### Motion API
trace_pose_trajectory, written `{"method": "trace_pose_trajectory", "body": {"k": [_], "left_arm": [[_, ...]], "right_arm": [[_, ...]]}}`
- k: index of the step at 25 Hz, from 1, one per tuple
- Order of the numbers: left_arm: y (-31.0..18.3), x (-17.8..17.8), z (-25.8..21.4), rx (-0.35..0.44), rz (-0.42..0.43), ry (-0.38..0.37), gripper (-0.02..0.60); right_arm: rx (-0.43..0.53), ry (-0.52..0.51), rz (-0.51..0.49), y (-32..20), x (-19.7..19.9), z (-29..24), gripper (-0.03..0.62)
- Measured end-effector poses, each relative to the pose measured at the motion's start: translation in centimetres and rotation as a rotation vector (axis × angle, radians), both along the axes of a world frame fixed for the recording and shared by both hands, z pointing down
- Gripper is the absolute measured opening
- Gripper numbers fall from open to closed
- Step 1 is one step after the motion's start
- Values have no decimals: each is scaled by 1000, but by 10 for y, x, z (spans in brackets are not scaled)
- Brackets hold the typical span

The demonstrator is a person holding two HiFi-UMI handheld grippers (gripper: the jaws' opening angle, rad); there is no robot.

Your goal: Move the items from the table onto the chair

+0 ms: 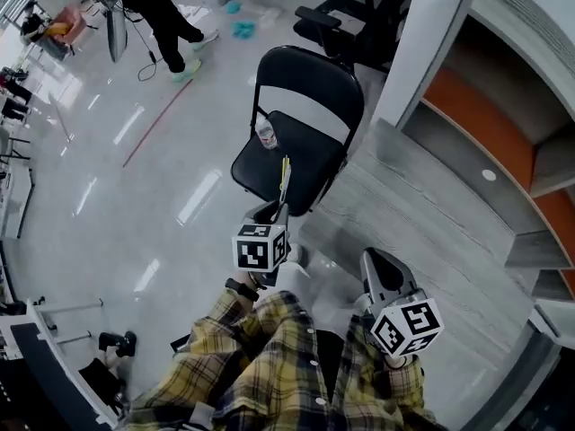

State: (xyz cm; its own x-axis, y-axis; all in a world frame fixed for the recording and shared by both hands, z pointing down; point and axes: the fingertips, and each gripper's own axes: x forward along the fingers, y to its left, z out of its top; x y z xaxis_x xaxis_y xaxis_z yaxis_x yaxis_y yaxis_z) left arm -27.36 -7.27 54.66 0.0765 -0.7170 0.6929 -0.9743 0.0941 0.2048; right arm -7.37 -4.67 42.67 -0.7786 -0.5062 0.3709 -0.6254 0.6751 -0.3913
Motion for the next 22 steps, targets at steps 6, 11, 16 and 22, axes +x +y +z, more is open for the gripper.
{"method": "trace_pose_trajectory", "body": {"k": [6, 11, 16, 22], "left_arm": [[-39, -83, 56, -88, 56, 23, 54], [-65, -126, 125, -193, 106, 42, 54], [-80, -146, 204, -280, 113, 51, 54], [-111, -157, 306, -353, 38, 79, 54]], "right_arm": [[-56, 50, 64, -24, -76, 28, 18], [-108, 94, 116, -51, -123, 58, 18], [-176, 97, 114, -66, -158, 90, 18], [-203, 100, 21, -99, -191, 146, 18]]}}
